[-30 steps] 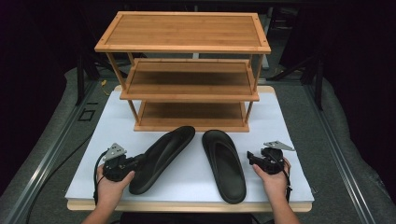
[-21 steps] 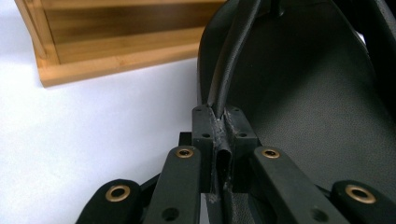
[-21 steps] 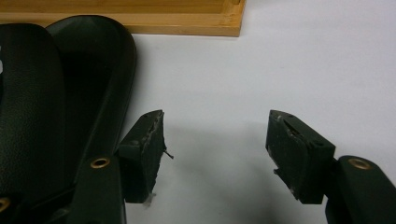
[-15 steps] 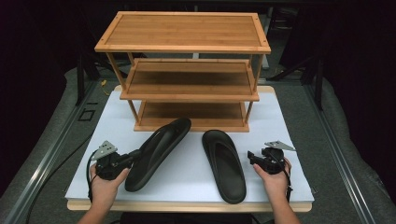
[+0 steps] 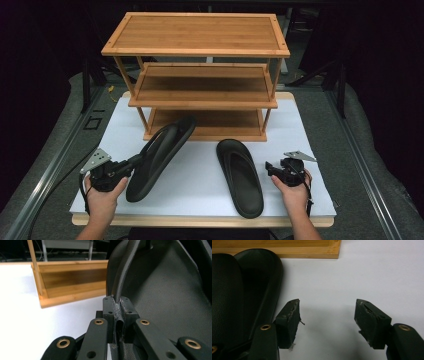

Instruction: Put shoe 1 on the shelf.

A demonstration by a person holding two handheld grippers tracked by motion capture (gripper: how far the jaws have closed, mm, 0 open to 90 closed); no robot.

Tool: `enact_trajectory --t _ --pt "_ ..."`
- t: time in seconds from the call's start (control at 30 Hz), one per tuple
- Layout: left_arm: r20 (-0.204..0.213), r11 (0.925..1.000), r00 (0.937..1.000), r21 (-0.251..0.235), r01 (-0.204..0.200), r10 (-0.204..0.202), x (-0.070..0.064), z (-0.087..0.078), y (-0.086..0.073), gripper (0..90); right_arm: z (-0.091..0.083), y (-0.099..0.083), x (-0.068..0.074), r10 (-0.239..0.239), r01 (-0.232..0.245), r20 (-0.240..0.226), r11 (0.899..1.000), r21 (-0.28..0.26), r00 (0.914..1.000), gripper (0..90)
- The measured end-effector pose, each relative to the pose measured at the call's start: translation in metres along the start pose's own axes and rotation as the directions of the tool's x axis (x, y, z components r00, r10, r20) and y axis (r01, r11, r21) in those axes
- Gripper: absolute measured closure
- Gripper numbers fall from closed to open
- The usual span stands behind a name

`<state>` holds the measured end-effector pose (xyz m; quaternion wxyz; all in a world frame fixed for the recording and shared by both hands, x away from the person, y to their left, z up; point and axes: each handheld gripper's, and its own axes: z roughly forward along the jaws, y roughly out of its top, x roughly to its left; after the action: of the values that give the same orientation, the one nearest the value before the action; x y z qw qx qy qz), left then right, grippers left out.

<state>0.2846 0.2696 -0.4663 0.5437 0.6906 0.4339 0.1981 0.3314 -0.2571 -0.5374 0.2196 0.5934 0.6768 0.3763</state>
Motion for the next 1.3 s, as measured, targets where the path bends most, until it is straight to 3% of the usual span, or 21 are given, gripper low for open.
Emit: enact_trajectory --t 0.53,0.9,1.13,1.3 --pt "-0.004 0.9955 1.0000 -0.095 -0.007 0.007 0.002 -0.027 0.022 84.8 0.002 0.000 0.000 0.013 -0.013 0.004 1.000 0.007 0.9999 36.9" --pt "-0.024 0.9841 0.9997 -0.178 0.003 -0.007 0.010 -0.040 0.050 84.9 0.003 0.000 0.001 0.025 -0.025 0.011 1.000 0.002 0.9996 36.9" --pt "-0.048 0.9806 0.9987 -0.196 0.005 -0.015 0.019 -0.037 0.070 84.9 0.004 0.000 0.003 0.026 -0.026 0.011 1.000 -0.006 0.9996 36.9" --pt "-0.069 0.9811 0.9964 -0.190 0.036 -0.050 0.030 -0.020 0.078 84.9 0.004 0.000 0.004 0.027 -0.027 0.010 1.000 -0.010 0.9996 36.9"
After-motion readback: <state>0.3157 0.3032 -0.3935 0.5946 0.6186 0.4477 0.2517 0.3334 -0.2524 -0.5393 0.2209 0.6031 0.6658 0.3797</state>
